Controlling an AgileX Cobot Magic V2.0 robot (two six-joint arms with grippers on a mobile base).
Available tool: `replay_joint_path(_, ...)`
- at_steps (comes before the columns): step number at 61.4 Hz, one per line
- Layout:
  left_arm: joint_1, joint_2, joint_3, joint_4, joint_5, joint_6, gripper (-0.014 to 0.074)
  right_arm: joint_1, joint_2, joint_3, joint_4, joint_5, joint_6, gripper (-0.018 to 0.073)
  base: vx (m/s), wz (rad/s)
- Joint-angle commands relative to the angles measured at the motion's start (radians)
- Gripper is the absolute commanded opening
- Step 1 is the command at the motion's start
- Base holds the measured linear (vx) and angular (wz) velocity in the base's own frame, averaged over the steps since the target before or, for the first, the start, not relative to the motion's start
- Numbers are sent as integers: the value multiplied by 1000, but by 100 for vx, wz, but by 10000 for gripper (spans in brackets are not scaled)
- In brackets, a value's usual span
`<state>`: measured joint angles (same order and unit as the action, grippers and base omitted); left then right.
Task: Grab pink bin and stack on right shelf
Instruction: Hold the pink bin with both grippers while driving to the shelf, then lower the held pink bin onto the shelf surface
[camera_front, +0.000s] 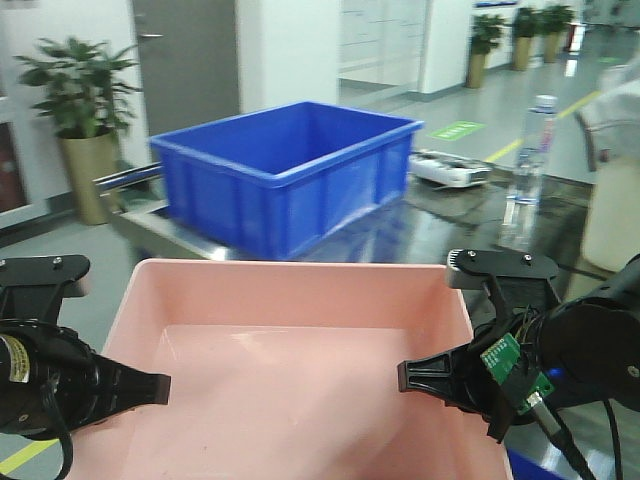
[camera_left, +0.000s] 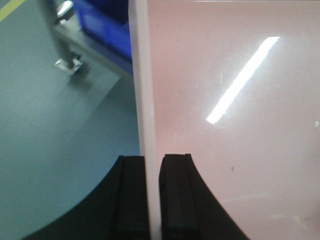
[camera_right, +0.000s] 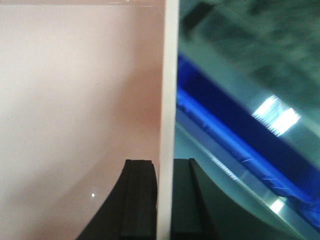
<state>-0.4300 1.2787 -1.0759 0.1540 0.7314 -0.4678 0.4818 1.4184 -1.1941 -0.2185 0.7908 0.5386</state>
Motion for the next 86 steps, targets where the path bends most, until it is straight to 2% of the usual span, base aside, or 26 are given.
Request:
replay_joint_path(1,2,-40,-31,58,-43,-2,119,-14,-39,-30,-89,-12,-9,46,27,-63)
replay_joint_path(43,2,-40,-31,58,-43,-2,119,-14,-39,-30,-89,-12,-9,46,21,-60)
replay_joint_path(86,2,-40,-31,58,-43,-2,119,-14,-39,-30,-89,-12,-9,46,13,-36)
